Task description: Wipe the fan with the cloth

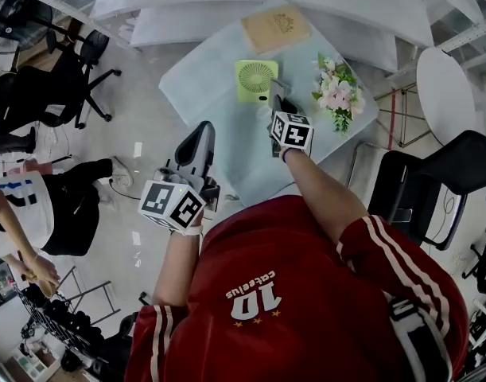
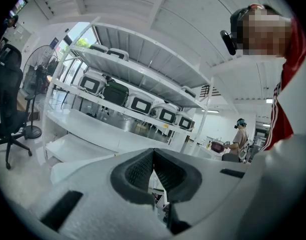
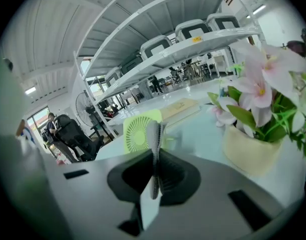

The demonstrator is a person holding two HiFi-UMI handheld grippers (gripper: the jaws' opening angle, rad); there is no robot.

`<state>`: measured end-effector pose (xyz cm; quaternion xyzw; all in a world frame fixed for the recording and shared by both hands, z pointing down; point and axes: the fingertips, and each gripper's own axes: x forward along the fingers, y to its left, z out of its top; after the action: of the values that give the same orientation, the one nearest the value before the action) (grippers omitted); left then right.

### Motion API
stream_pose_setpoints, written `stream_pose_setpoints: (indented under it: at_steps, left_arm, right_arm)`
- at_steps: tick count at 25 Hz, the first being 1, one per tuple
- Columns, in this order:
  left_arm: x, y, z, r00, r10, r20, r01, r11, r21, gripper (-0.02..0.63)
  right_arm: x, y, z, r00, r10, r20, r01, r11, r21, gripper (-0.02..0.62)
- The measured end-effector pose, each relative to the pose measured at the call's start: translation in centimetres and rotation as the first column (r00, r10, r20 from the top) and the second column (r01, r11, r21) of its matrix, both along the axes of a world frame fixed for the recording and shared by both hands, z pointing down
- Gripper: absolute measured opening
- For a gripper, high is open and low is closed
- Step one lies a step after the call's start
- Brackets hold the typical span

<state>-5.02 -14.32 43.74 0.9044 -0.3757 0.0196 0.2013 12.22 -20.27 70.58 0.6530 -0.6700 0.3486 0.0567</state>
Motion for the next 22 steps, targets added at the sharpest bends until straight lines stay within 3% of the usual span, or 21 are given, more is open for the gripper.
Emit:
stream_pose_setpoints:
  at_steps: [22]
  left_arm:
    - [-5.2,0.4,0.8,0.986,-0.165,0.020,0.166,0.986,-0.032,0.005]
  right_arm:
    - [-7.4,-1.7,1.1,0.985,-0.170,0.039,0.170,0.986,0.005,0.013]
